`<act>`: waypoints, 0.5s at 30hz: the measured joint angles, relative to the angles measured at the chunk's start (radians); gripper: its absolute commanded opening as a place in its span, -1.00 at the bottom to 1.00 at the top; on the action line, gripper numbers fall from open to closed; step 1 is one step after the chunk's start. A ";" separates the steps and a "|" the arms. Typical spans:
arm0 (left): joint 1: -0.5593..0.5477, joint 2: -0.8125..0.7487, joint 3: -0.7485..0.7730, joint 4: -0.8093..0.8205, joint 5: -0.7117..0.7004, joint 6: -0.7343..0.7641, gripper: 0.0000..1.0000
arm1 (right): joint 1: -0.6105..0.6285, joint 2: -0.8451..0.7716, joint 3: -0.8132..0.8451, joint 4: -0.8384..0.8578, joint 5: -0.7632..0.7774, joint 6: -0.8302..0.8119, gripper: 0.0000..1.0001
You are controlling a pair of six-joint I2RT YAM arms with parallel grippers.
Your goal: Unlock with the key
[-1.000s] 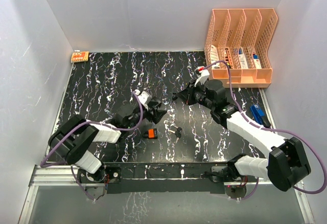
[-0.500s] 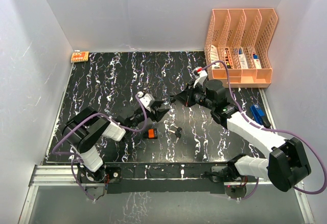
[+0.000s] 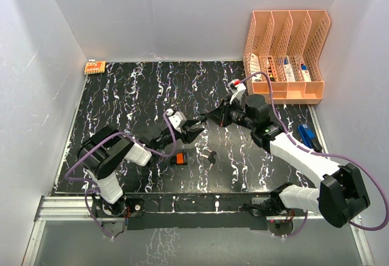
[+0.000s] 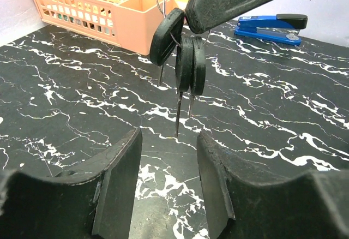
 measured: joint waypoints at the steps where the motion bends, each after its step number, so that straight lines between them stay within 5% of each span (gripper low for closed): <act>1: -0.001 0.004 0.002 0.002 0.002 0.000 -0.15 | 0.000 0.000 0.000 0.000 -0.003 0.000 -1.00; 15: -0.004 0.008 0.013 0.004 0.003 0.016 -0.52 | 0.000 0.002 -0.005 0.001 -0.018 0.003 -1.00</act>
